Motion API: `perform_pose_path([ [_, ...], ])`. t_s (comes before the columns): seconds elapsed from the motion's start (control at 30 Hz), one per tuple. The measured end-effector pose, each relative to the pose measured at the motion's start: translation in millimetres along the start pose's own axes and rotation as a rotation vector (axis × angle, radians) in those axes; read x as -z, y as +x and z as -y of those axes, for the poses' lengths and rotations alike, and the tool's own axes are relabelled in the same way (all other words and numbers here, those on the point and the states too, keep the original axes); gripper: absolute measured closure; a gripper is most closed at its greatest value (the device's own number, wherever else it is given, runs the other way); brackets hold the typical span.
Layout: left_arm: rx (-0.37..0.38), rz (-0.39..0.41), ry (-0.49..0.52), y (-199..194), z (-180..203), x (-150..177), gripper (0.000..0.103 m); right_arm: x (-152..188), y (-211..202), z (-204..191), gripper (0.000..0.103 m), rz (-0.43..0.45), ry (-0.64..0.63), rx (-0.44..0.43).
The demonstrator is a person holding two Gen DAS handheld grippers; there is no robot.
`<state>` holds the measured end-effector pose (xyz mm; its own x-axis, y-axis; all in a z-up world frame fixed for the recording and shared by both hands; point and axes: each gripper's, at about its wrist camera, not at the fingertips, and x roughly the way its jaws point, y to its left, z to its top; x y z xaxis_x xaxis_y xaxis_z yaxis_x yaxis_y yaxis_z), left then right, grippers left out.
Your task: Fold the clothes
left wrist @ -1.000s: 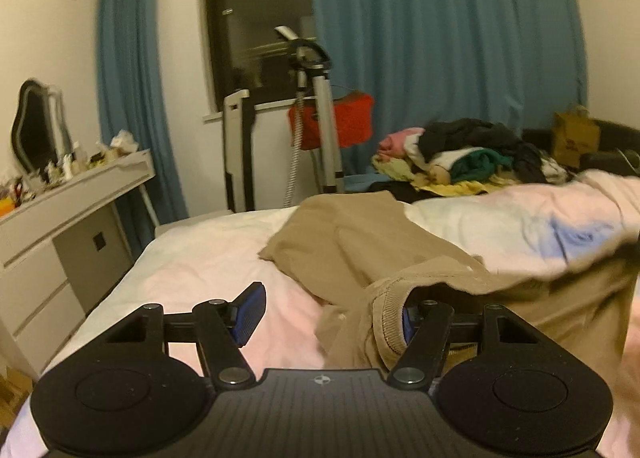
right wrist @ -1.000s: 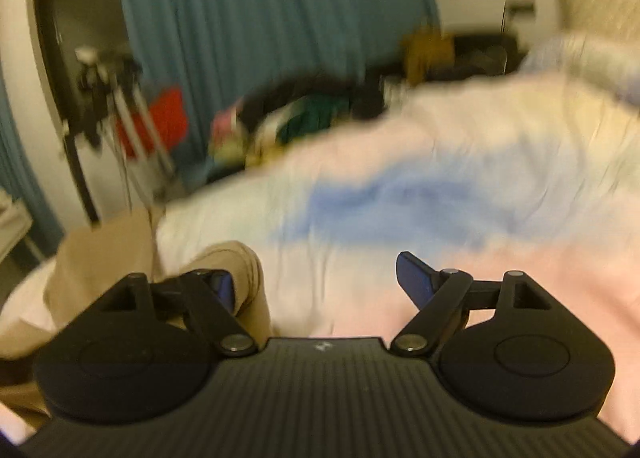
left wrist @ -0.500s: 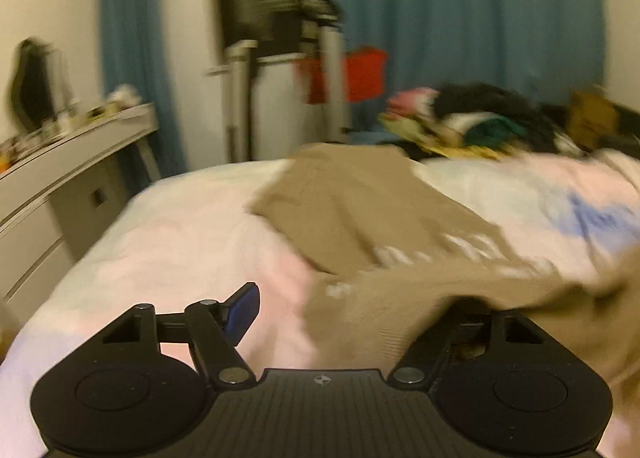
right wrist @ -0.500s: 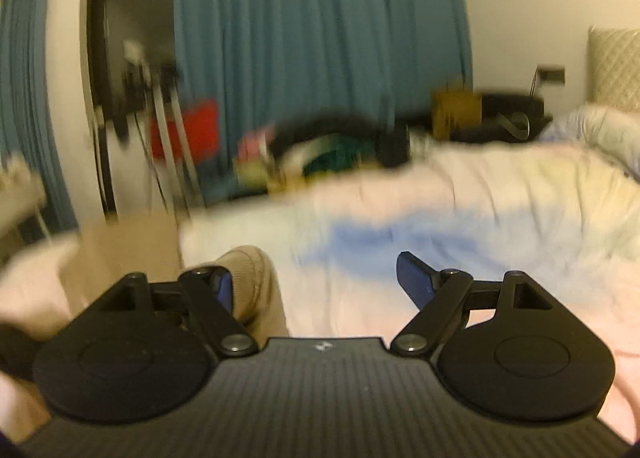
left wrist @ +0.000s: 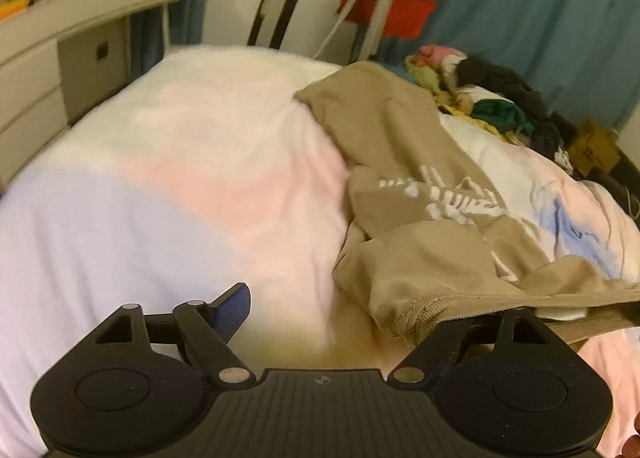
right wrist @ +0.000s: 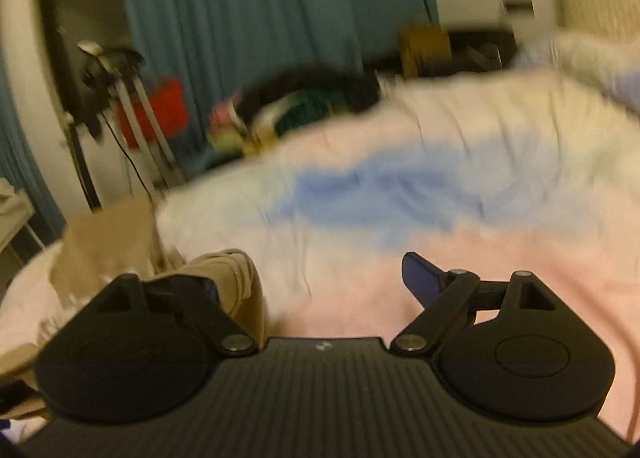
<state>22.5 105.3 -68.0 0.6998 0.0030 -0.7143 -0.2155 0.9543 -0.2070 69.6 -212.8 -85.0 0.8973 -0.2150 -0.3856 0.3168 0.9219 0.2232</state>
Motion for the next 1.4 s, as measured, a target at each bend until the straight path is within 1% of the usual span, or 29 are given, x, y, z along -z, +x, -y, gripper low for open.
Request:
perform_pose_path([
  [0.07, -0.024, 0.076, -0.017, -14.5, -0.4, -3.9, 0.020, -7.7, -16.7, -10.8, 0.017, 0.099, -0.057, -0.021],
  [0.1, -0.027, 0.125, -0.031, -24.2, -1.7, -7.3, 0.018, -16.1, -24.9, -14.9, 0.017, 0.136, -0.068, -0.037],
  [0.23, -0.036, 0.338, -0.089, -79.1, -0.3, -33.7, 0.017, -64.9, -57.0, -27.6, 0.017, 0.243, -0.064, -0.119],
  [0.3, -0.029, 0.444, -0.119, -114.7, 5.3, -52.4, 0.017, -98.3, -75.3, -36.4, 0.017, 0.298, -0.072, -0.160],
  [0.37, -0.009, 0.556, -0.125, -154.7, 12.2, -80.0, 0.017, -139.9, -95.4, -41.0, 0.017, 0.329, -0.055, -0.207],
  [0.43, 0.013, 0.651, -0.091, -196.5, 24.2, -112.2, 0.017, -183.1, -115.9, -44.1, 0.017, 0.353, -0.027, -0.257],
  [0.57, 0.069, 0.770, -0.057, -279.8, 45.1, -168.2, 0.016, -260.1, -170.9, -45.0, 0.017, 0.397, 0.014, -0.344],
  [0.63, 0.103, 0.825, -0.049, -323.1, 52.9, -186.8, 0.015, -292.2, -202.3, -44.9, 0.017, 0.439, 0.012, -0.373],
  [0.77, 0.168, 0.893, -0.040, -401.3, 66.3, -218.2, 0.014, -348.3, -265.8, -44.5, 0.017, 0.534, -0.040, -0.419],
  [0.83, 0.192, 0.900, -0.021, -429.9, 72.5, -230.2, 0.014, -370.2, -291.2, -42.3, 0.017, 0.566, -0.062, -0.427],
  [0.93, 0.224, 0.877, -0.001, -449.4, 78.8, -241.0, 0.013, -392.1, -308.9, -36.9, 0.017, 0.570, -0.078, -0.435],
  [0.97, 0.235, 0.868, 0.005, -455.4, 81.0, -244.5, 0.013, -397.5, -311.1, -34.7, 0.017, 0.566, -0.083, -0.433],
  [1.03, 0.246, 0.834, 0.020, -455.1, 87.7, -250.1, 0.012, -400.8, -303.4, -31.5, 0.017, 0.542, -0.098, -0.421],
  [1.1, 0.253, 0.785, 0.035, -441.1, 91.2, -255.0, 0.012, -396.6, -287.7, -31.9, 0.017, 0.507, -0.113, -0.404],
  [1.17, 0.269, 0.713, 0.044, -406.2, 95.8, -261.8, 0.011, -384.9, -257.8, -34.6, 0.017, 0.459, -0.124, -0.380],
  [1.23, 0.273, 0.630, 0.042, -358.6, 98.7, -269.8, 0.011, -372.5, -222.1, -38.0, 0.017, 0.402, -0.132, -0.356],
  [1.33, 0.257, 0.517, 0.044, -280.3, 106.2, -281.4, 0.011, -354.6, -156.6, -46.5, 0.017, 0.299, -0.131, -0.324],
  [1.4, 0.229, 0.470, 0.048, -223.8, 111.7, -290.0, 0.011, -342.3, -107.7, -55.2, 0.017, 0.242, -0.139, -0.302],
])
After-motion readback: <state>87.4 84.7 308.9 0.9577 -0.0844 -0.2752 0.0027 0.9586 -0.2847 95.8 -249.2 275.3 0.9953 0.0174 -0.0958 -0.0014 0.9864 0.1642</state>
